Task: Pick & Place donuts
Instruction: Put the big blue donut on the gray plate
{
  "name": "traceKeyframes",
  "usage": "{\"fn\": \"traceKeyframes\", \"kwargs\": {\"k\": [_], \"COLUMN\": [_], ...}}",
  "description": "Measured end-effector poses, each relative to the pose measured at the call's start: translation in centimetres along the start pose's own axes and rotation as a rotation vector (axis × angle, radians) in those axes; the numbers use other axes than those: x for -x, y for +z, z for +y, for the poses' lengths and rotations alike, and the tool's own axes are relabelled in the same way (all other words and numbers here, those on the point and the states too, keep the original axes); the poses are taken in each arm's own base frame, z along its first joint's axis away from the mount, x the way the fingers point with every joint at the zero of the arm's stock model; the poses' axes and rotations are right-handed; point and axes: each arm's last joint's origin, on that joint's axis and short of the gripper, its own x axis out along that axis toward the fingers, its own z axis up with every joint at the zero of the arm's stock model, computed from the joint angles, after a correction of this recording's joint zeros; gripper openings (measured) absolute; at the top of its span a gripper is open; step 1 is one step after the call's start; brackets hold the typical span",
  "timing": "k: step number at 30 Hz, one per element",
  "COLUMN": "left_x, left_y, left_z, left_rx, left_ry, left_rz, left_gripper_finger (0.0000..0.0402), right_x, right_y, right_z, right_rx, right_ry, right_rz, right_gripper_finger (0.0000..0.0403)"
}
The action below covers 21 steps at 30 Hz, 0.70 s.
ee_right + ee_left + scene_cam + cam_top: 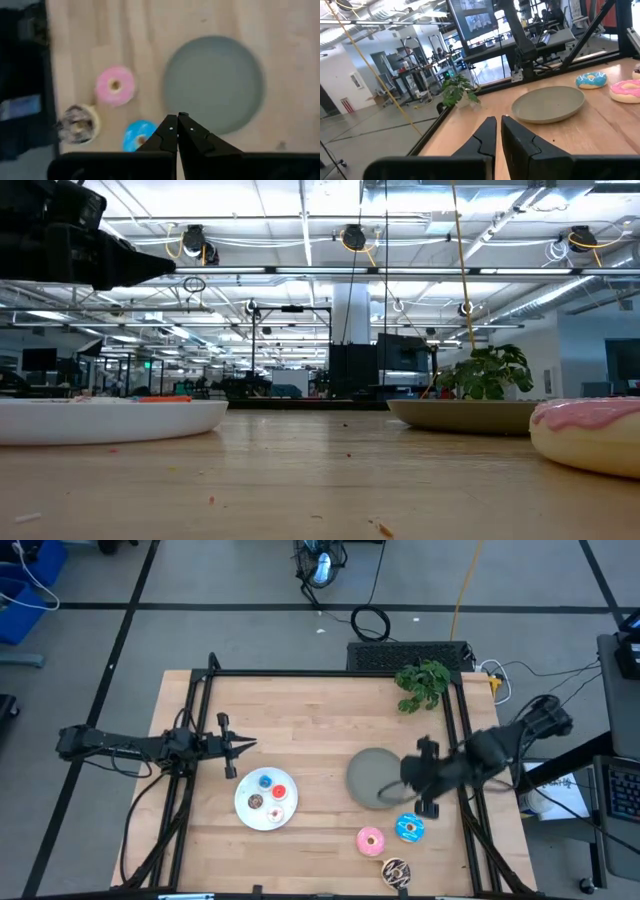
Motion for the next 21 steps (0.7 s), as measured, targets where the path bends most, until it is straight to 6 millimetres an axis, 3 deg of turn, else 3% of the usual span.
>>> {"fn": "traceKeyframes", "kwargs": {"k": [13, 21], "left_x": [0.0, 0.0], "left_y": [0.0, 0.1], "left_z": [0.0, 0.0], "left_rx": [0.001, -0.022], "left_ry": [0.000, 0.001], "left_rz": [0.000, -0.005], "left_gripper_finger": [0.0006, 0.0022], "right_x": [-4.0, -5.0], "right_y": [-2.0, -2.6], "right_z": [6.6, 7.8], "right_rx": [0.035, -0.042], "right_ry": [0.004, -0.058], "right_rz": [0.210, 0.187], "right_gripper_finger": [0.0000, 0.0005]}}
